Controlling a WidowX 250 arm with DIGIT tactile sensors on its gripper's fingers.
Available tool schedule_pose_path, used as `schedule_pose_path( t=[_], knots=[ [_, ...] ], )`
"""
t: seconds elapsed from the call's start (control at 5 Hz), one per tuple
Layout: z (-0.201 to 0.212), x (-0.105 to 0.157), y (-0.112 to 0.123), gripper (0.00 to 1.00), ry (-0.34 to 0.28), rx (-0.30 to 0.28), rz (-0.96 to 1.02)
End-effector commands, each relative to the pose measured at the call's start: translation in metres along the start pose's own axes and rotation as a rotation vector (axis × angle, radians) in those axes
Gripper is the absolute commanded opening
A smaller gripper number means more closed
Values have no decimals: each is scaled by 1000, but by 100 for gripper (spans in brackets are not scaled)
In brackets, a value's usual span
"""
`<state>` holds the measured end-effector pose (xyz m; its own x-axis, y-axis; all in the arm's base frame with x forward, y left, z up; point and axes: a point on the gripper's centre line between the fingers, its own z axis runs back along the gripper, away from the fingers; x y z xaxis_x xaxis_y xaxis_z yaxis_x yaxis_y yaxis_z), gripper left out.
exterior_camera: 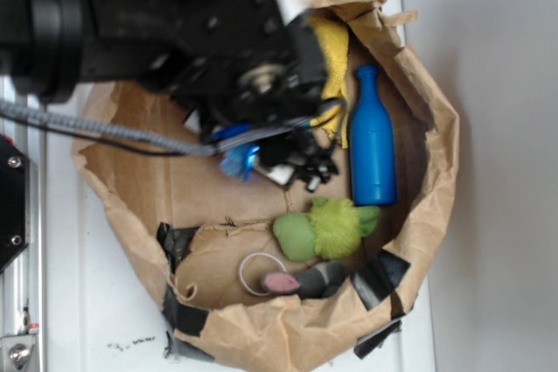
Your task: Grab the blue sponge.
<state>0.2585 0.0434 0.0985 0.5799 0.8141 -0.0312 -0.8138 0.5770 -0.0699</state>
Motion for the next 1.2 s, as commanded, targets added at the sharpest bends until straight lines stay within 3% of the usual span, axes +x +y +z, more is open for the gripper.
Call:
schedule_pose_path(
  t=[0.0,0.2,0.6,1.0],
  knots=[
    [60,19,-13,0,176,17,-15],
    [87,4,-1,0,143,-91,-151],
    [95,-10,14,0,99,-220,-249],
    [87,-14,6,0,37,-204,-215]
  ],
)
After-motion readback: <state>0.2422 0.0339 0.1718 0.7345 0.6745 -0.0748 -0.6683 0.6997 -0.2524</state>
